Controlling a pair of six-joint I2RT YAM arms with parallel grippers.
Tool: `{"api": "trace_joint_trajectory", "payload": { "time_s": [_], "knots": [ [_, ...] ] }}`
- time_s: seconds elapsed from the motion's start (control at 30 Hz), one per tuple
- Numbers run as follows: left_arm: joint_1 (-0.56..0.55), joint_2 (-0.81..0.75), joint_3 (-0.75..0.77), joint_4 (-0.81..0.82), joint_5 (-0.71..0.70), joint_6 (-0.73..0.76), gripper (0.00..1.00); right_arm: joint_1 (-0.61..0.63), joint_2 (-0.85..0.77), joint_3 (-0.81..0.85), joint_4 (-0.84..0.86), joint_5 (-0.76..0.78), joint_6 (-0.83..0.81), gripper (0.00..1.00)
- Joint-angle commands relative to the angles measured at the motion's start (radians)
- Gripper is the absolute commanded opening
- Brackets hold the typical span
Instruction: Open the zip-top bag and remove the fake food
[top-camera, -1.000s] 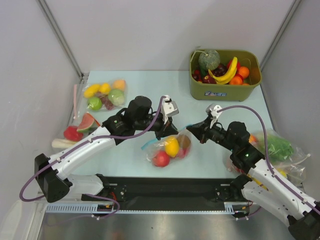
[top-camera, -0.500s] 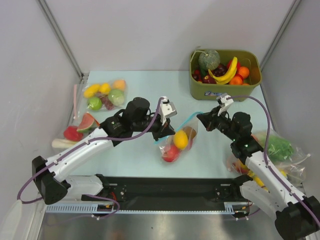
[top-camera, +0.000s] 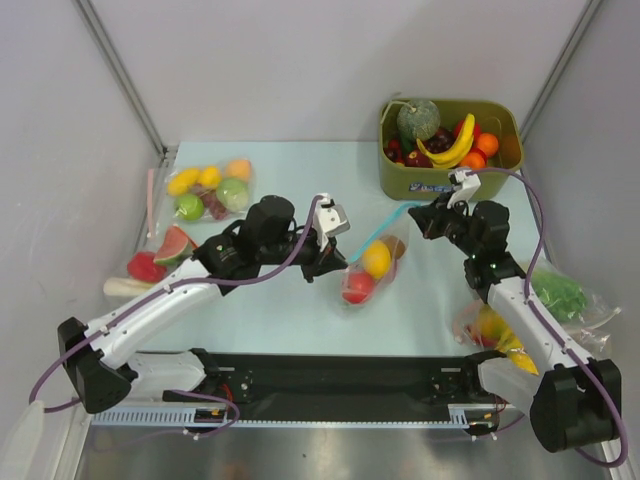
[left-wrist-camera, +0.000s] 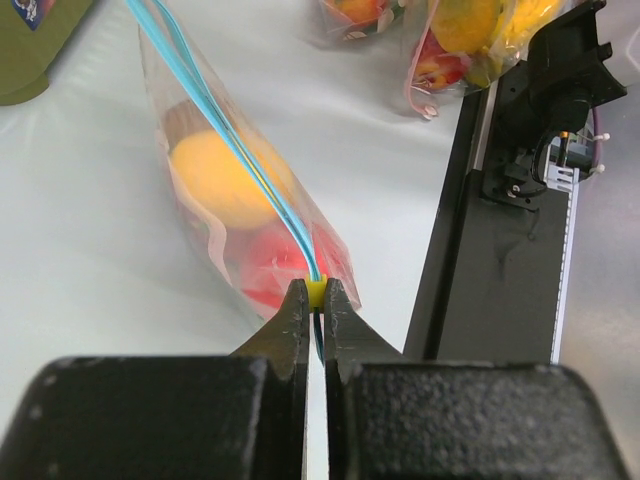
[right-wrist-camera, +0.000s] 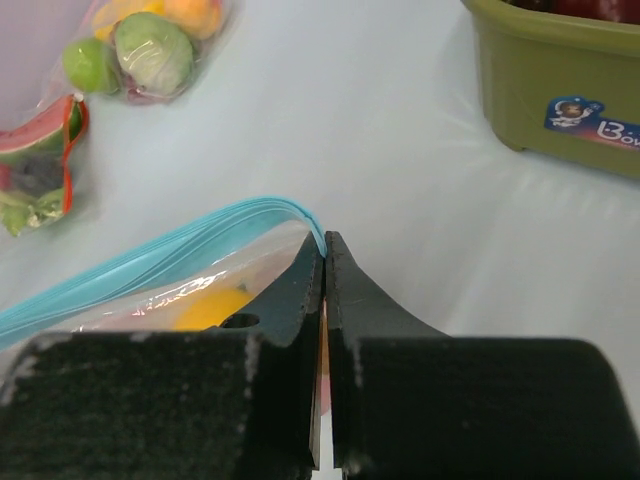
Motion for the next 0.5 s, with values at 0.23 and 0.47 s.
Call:
{"api": "trace_joint_trajectory", "payload": {
  "time_s": [0.23, 0.47],
  "knots": [
    [-0.01, -0.04, -0.009, -0.013, -0.001, -0.02, 0.0, -0.044, 0.032, 0.086, 0.019, 0.148, 0.022, 0.0],
    [-0.048, -0.002, -0.024, 0.043, -0.153, -0.095, 0.0, -0.008, -0.096, 0.125, -0.243, 0.205, 0.155, 0.63]
  ]
}}
